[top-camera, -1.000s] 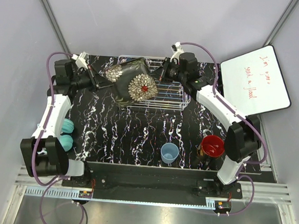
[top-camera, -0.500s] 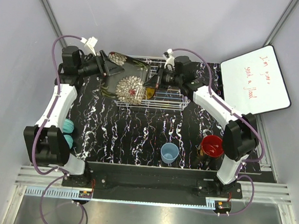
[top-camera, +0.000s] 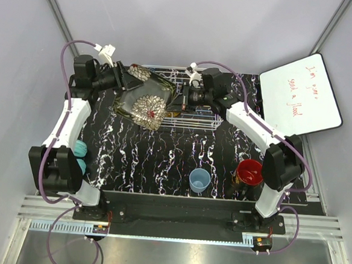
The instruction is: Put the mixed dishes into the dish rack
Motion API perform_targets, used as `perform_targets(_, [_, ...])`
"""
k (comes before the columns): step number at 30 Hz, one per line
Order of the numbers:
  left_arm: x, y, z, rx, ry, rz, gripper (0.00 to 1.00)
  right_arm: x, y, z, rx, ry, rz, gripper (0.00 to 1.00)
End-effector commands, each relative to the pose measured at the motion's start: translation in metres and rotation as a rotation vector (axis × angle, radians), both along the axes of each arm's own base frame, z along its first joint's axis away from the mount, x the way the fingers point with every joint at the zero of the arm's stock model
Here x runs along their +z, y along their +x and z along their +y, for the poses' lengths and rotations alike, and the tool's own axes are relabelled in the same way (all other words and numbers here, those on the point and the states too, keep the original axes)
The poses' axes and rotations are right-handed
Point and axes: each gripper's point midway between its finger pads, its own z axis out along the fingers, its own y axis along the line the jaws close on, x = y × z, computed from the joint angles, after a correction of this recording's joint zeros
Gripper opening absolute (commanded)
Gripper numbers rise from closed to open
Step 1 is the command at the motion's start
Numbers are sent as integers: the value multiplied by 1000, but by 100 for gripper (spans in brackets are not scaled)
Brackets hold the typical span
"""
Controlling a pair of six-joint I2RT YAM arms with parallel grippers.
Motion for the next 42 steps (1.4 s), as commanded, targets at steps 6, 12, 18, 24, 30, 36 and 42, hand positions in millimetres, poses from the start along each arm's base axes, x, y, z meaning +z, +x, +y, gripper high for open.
perform_targets(6, [52, -75, -60, -337, -230, 110, 0, 81, -26, 50, 142, 213, -245, 54])
perform_targets(12, [53, -63, -43, -271, -325, 145, 0, 86, -23, 52, 120, 254, -271, 58])
perform_targets(18, [57, -62, -39, -230, -344, 142, 0, 72, -17, 56, 108, 244, -217, 0])
perform_targets(24, [57, -70, -36, -231, -262, 123, 50, 79, -5, 41, 50, 157, -320, 0])
perform_targets(30, [46, -70, -3, -177, -94, 72, 99, 106, 40, -10, -21, -93, -550, 0])
perform_targets(36, [48, -54, 38, -61, -25, 17, 99, 144, 84, -72, -151, -248, -706, 0])
perform_targets(42, [-7, -24, 62, 68, 127, 71, 99, 149, 130, -112, -296, -528, -900, 0])
